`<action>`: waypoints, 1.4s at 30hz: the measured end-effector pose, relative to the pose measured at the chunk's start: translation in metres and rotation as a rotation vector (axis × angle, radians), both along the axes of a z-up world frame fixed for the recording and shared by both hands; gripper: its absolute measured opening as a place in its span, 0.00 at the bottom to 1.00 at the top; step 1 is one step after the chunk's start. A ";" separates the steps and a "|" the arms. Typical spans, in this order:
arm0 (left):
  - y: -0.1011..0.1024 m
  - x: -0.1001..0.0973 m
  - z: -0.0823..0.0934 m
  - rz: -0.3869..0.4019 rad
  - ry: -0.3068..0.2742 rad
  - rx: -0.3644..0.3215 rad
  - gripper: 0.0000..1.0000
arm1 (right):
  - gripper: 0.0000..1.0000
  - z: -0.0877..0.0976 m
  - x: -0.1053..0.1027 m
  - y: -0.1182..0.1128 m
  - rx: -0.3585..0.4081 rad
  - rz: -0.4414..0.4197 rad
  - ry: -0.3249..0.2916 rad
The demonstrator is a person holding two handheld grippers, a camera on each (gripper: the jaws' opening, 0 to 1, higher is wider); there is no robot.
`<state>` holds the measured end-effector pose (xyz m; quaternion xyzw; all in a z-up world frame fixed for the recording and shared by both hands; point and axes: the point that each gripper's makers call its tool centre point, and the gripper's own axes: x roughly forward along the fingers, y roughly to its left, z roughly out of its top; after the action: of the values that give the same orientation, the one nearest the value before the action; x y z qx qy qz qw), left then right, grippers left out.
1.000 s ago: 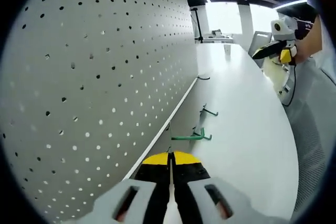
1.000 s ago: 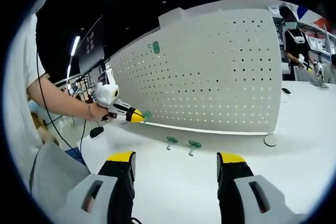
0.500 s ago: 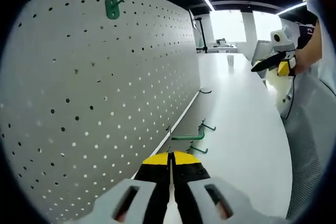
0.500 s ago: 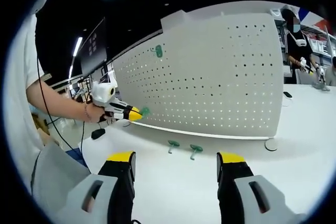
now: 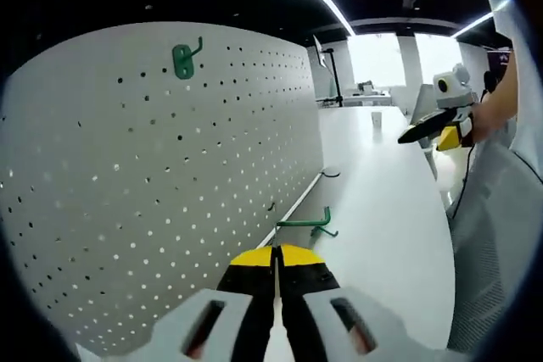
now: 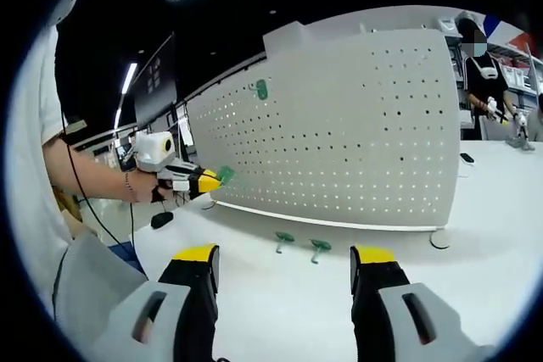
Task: Insert the hook assembly into the mounting plate slot until the hook locks in place.
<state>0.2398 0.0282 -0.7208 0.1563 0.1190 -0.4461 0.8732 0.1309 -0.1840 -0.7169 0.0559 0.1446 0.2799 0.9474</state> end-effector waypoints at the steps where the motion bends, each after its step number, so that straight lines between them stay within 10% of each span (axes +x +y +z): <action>1: 0.000 -0.002 0.002 0.004 -0.002 -0.008 0.01 | 0.60 0.001 0.000 0.000 0.000 0.001 -0.002; 42: 0.000 -0.059 0.079 0.122 -0.098 -0.273 0.01 | 0.60 0.015 -0.007 0.016 0.049 0.042 -0.039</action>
<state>0.1806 0.0284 -0.6414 0.0502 0.0239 -0.3960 0.9166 0.1240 -0.1677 -0.7016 0.0708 0.1202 0.3041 0.9424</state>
